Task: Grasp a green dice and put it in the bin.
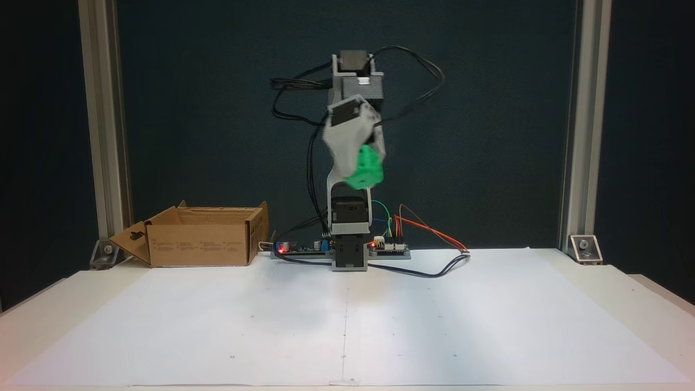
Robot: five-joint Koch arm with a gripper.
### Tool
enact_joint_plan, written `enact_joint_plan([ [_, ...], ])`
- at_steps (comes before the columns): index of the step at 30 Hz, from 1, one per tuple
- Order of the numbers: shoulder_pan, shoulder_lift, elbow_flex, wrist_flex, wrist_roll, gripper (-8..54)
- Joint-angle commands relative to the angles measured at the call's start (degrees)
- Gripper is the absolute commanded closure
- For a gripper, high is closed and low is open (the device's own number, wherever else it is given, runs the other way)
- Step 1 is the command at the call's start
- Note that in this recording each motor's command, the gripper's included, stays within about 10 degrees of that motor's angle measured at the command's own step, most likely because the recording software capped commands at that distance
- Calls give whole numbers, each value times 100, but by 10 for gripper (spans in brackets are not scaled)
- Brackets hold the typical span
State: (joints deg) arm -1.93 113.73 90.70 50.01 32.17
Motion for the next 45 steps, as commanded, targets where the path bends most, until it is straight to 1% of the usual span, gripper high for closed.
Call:
enact_joint_plan([
  [1, 738, 53, -132, -26, -974, 340],
  [7, 3153, -9, -141, -44, -2195, 340],
  [10, 4366, -308, -237, -44, -2890, 340],
  [15, 6423, -1195, -633, -299, -4023, 340],
  [17, 7609, -1591, -976, -396, -4691, 340],
  [19, 8673, -2145, -1688, -431, -5315, 340],
  [20, 8849, -2435, -1923, -431, -5395, 340],
  [24, 10380, -2944, -2593, -466, -6117, 340],
  [30, 11101, -3393, -2496, -220, -6855, 340],
  [33, 11127, -3507, -2224, 123, -7128, 340],
  [41, 10986, -3612, -1951, 105, -7198, 340],
  [42, 10986, -3621, -1951, 114, -7189, 284],
  [43, 10978, -3683, -1942, 114, -7181, 192],
  [44, 10978, -3709, -1942, 105, -7172, 133],
  [45, 10986, -3709, -1942, 105, -7163, 106],
])
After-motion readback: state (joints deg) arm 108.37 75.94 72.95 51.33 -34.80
